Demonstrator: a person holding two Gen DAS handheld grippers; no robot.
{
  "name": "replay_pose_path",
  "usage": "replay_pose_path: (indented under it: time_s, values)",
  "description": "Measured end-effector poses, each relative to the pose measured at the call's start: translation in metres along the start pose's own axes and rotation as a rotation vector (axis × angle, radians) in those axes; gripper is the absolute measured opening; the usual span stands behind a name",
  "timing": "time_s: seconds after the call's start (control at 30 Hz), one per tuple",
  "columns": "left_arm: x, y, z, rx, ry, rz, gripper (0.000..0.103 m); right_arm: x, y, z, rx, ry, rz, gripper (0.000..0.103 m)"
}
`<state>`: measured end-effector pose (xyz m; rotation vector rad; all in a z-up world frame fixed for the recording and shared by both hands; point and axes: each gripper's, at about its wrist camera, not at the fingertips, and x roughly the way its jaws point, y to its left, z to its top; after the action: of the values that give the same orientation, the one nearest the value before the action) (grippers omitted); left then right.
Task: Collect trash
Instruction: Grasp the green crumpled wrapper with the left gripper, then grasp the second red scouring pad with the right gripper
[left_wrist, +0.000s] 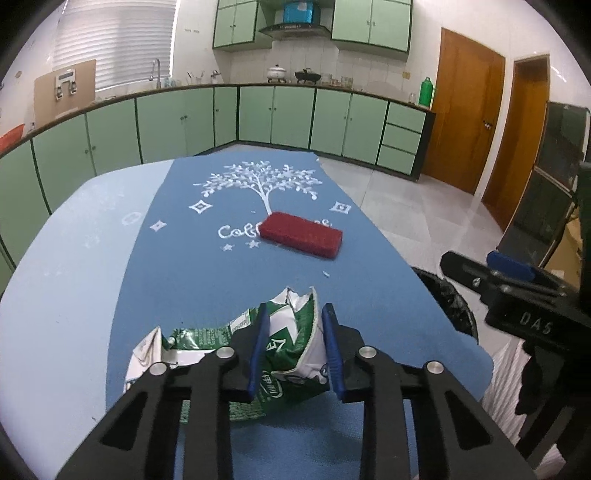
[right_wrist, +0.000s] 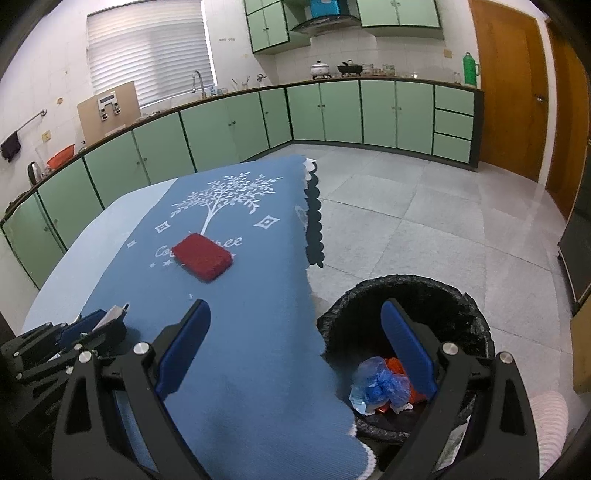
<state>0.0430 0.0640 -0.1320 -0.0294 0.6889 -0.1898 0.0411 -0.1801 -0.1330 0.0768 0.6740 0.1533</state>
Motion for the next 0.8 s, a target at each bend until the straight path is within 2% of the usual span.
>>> replay_pose_path:
  time_s: [0.3,0.5,0.73,0.8]
  values:
    - [-0.001,0.019,0.018,-0.060,-0.053,0.003,0.024,0.006,0.007,0.011,-0.028,-0.018,0.020,0.091]
    - [0.010,0.037,0.036,-0.085,-0.078,0.064,0.023,0.021,0.014,0.023,-0.038,-0.027,0.039,0.091]
    - [0.033,0.050,0.034,-0.090,-0.023,0.082,0.023,0.058,0.034,0.036,-0.051,0.021,0.108,0.085]
    - [0.037,0.048,0.033,-0.078,-0.004,0.093,0.030,0.062,0.036,0.039,-0.043,0.028,0.115,0.085]
